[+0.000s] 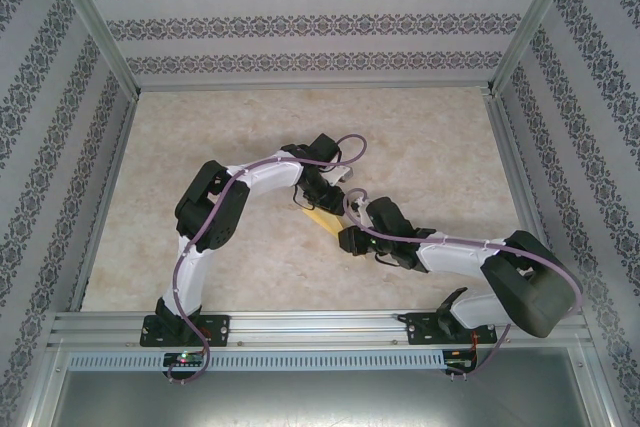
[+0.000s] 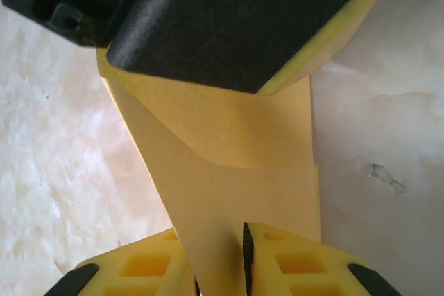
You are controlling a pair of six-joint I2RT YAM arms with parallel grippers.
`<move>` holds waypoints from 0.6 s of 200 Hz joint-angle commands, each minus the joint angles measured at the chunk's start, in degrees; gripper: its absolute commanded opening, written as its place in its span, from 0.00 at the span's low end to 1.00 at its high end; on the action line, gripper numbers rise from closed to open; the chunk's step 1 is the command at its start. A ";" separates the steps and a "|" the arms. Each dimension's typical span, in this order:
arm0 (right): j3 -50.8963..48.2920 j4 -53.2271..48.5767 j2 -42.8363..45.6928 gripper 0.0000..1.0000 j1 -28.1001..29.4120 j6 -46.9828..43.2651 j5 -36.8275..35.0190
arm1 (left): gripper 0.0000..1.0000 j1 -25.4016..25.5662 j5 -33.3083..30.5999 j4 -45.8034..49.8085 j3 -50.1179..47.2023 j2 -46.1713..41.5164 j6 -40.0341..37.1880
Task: Fold a paper plane with a square sheet of paper (pick it up from the middle)
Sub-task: Fold the wing for the fifth time at the center of the table.
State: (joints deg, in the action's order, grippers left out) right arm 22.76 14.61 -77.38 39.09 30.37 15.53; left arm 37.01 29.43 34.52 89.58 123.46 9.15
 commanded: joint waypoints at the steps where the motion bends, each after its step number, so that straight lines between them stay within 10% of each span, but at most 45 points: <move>1: 1.58 -1.46 1.53 0.25 -0.77 -1.58 1.96 | 0.41 -0.54 0.18 1.64 -1.65 1.87 -1.85; 120: 1.76 -3.10 4.51 0.23 -1.84 -1.72 4.07 | 0.41 -0.58 0.14 2.37 -0.84 1.92 -2.21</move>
State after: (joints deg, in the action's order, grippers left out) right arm 22.90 12.03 -74.59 37.87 29.63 18.48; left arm 36.99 29.61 34.50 89.49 123.46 8.78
